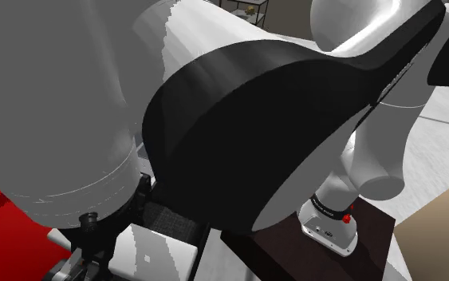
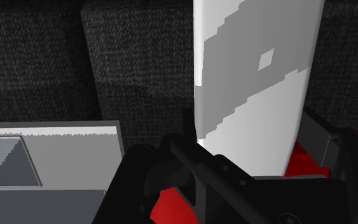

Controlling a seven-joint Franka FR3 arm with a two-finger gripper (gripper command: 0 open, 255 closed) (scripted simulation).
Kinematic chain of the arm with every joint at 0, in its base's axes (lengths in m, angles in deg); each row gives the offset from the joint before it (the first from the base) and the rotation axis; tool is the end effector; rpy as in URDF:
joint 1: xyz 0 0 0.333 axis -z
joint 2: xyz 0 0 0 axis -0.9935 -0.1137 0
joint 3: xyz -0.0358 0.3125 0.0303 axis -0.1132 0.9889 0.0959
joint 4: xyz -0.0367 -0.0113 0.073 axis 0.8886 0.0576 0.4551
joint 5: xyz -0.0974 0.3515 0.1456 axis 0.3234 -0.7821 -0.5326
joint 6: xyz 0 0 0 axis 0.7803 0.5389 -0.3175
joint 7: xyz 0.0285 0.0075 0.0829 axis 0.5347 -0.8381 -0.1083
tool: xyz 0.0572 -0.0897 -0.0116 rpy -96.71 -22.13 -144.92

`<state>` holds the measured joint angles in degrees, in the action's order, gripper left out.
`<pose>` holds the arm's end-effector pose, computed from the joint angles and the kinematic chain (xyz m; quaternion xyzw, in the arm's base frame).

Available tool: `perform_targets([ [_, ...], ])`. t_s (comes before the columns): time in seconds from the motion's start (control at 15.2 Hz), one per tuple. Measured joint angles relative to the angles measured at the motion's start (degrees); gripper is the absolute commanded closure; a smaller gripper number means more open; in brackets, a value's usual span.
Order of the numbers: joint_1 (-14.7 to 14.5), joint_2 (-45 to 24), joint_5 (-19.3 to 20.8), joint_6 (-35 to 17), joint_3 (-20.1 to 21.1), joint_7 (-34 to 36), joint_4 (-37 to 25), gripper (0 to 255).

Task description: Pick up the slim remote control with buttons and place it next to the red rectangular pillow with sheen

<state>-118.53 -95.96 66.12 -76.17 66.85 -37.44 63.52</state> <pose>0.2067 0.5784 0.5192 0.9700 0.2404 0.0345 0.0088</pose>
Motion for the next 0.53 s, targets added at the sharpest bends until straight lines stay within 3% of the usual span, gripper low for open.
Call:
perform_targets([
  [0.53, -0.04, -1.01, 1.00, -5.61, -0.27, 1.09, 4.90, 255],
])
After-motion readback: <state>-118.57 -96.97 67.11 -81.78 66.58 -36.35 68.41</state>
